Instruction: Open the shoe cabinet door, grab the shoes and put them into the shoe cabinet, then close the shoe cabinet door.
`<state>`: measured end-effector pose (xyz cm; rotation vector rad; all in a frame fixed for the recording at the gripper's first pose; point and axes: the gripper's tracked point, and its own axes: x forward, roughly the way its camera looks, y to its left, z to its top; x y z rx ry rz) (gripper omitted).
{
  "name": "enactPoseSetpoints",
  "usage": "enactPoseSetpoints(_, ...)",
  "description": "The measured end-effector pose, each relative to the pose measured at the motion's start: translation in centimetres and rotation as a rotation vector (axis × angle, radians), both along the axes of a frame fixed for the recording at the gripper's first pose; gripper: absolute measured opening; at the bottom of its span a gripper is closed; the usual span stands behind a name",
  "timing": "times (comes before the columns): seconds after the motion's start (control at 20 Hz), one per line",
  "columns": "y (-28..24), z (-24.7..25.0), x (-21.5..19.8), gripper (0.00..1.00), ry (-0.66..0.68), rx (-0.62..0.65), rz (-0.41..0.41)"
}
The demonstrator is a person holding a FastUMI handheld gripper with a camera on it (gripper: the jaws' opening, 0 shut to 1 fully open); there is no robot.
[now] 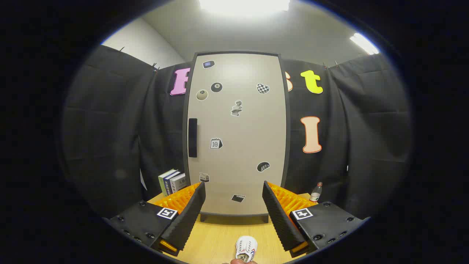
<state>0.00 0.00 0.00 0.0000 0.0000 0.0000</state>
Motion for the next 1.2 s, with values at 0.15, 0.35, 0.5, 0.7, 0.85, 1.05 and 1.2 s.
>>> enactPoseSetpoints(0.15,0.6,0.7,0.1,0.98,0.002,-0.012,0.008)
enactPoseSetpoints(0.35,1.6,2.4,0.5,0.98,-0.023,-0.027,0.020)
enactPoseSetpoints(0.5,1.7,3.7,0.9,0.98,-0.043,-0.014,0.023)
enactPoseSetpoints(0.7,0.8,4.6,1.8,0.97,-0.052,-0.021,-0.001)
enactPoseSetpoints(0.85,0.4,4.8,2.9,0.97,-0.043,-0.013,-0.021)
enactPoseSetpoints(1.05,0.4,5.2,5.1,0.97,-0.032,0.004,-0.034)
enactPoseSetpoints(1.2,1.2,5.5,7.1,0.97,-0.025,0.008,-0.021)
